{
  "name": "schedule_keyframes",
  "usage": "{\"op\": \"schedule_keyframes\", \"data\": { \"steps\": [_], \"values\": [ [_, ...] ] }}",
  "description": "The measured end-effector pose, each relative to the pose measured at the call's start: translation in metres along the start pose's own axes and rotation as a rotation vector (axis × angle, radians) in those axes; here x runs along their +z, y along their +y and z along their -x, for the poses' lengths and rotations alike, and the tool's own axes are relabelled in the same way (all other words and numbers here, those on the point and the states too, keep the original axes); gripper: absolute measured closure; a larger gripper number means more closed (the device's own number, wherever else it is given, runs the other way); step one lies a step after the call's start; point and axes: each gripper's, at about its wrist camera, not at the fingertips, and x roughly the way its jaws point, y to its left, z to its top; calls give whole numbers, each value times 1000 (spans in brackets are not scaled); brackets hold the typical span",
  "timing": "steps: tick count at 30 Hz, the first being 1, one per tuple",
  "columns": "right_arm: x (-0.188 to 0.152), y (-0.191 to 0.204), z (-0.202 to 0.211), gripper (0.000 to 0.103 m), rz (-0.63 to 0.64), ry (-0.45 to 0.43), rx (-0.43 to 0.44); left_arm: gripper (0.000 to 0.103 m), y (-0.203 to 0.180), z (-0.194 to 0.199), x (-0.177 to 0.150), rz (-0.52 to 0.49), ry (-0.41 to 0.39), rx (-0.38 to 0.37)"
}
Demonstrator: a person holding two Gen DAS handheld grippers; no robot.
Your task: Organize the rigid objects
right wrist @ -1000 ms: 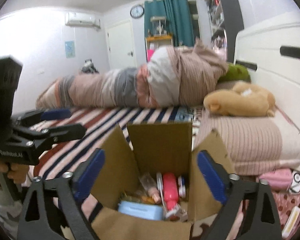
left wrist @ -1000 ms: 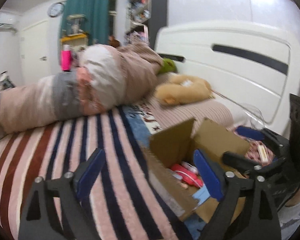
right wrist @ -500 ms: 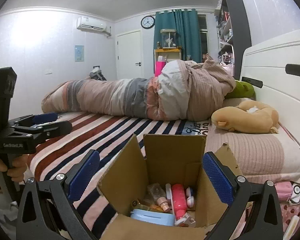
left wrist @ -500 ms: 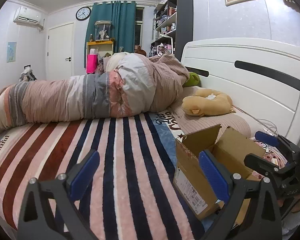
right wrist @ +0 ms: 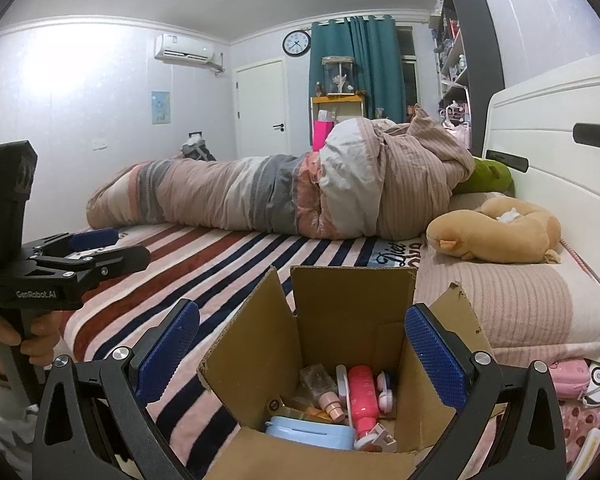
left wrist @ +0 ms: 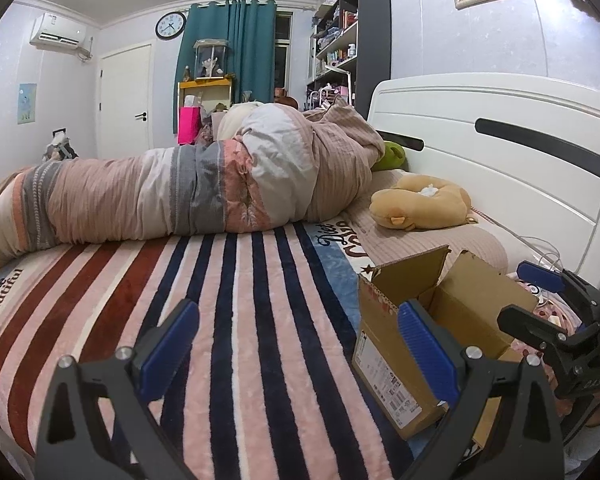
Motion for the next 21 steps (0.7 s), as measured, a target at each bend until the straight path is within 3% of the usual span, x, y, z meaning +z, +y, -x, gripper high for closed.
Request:
{"op": "schedule_keyframes", "data": {
  "steps": [21],
  "values": [
    [0,5,-1,0,-2,-2,2,4,0,2,-1,3,-6,19]
  ]
}}
